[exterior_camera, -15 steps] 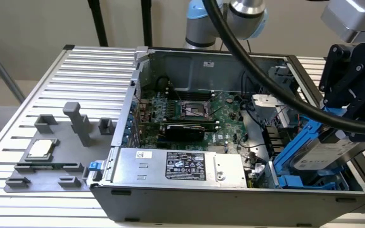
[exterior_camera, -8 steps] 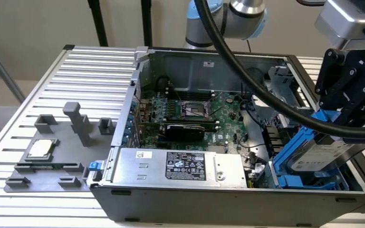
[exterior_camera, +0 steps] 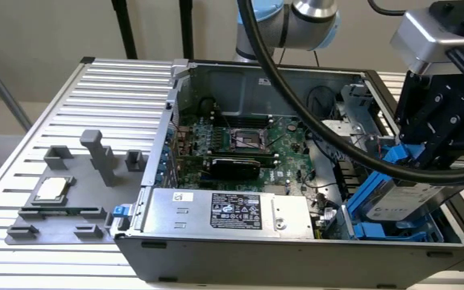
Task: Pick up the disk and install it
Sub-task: 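Insert the disk into the insertion slot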
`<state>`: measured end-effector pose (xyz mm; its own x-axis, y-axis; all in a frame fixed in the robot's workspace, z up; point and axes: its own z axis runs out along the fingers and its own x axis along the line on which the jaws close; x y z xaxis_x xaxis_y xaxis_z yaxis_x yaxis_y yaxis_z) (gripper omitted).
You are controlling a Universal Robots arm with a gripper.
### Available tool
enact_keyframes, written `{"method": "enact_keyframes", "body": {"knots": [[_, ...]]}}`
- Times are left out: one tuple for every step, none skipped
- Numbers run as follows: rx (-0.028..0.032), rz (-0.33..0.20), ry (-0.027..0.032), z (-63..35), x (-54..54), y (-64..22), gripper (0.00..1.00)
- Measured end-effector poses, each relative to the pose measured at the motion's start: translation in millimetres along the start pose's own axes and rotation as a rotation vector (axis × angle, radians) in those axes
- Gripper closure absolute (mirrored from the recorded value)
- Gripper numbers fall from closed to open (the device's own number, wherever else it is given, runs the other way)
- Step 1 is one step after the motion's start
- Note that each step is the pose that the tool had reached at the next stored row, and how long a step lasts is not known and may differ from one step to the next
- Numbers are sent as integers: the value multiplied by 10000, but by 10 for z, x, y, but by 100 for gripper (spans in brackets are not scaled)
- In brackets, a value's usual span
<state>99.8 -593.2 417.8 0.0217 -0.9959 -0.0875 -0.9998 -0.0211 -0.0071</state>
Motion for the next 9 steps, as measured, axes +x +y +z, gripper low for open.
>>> {"method": "enact_keyframes", "body": {"knots": [[-1, 0, 1, 12, 0, 0, 100], [-1, 0, 3, 24, 0, 0, 100], [-2, -1, 4, 36, 0, -1, 100], [-2, -1, 2, 51, 1, -1, 100], [-2, -1, 2, 67, 2, -1, 100], [-2, -1, 1, 81, 3, -1, 100], [-2, -1, 2, 96, 4, -1, 100], [-2, -1, 2, 111, 6, -1, 100], [-2, -1, 2, 127, 7, 0, 100]]}}
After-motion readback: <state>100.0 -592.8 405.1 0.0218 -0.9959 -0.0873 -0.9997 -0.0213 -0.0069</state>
